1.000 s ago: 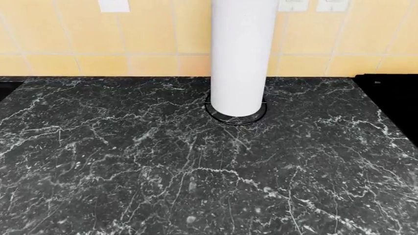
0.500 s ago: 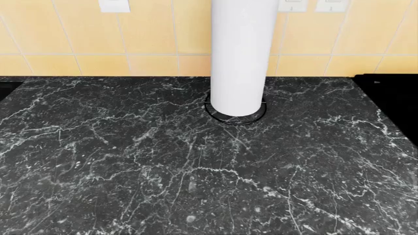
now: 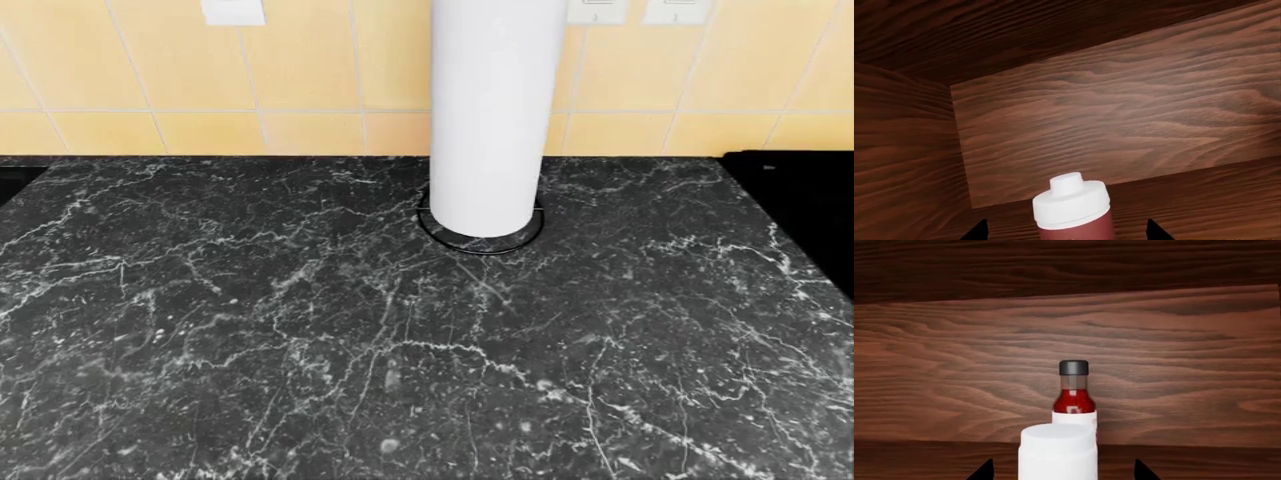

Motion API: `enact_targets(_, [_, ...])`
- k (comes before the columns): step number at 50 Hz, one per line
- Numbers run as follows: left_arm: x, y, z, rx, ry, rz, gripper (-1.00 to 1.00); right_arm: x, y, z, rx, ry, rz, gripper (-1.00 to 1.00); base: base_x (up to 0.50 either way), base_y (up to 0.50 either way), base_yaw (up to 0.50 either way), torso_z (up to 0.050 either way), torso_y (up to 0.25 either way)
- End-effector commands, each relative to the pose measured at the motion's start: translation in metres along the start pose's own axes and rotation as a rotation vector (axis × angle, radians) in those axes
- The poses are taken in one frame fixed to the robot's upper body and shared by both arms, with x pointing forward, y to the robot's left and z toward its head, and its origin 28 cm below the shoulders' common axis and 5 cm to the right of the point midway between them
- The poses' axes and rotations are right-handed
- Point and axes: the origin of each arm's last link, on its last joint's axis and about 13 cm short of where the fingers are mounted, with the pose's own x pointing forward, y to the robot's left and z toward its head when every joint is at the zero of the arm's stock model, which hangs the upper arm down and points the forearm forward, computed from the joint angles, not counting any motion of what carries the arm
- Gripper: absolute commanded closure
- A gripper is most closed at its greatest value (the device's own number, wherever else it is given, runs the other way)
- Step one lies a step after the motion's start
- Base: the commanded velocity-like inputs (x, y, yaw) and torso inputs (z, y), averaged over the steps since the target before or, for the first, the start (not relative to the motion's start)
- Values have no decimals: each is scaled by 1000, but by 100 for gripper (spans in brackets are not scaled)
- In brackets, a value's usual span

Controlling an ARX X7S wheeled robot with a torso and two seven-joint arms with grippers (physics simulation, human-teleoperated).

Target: Pick and place the shaker into the drawer. Then close the cabinet.

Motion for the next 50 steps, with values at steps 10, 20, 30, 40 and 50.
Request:
enact_targets(10, [3, -2, -6, 3, 19, -15, -100, 17, 5, -61, 14, 211, 37, -100, 0, 0, 0, 0, 0])
enact_targets(20, [2, -2, -5, 4, 17, -16, -100, 16, 4, -62, 5, 230, 22, 100, 0, 0, 0, 0, 0])
enact_targets(30, [3, -2, -4, 3, 14, -18, -100, 14, 4, -60, 9, 225, 25, 100, 2, 0, 0, 0, 0])
enact_targets(40, [2, -2, -8, -2, 16, -15, -100, 5, 8, -30, -28, 57, 37, 100, 0, 0, 0, 0, 0])
enact_targets(50, [4, -5, -10, -30, 4, -36, -100, -18, 15, 16, -123, -157, 42, 100, 0, 0, 0, 0, 0])
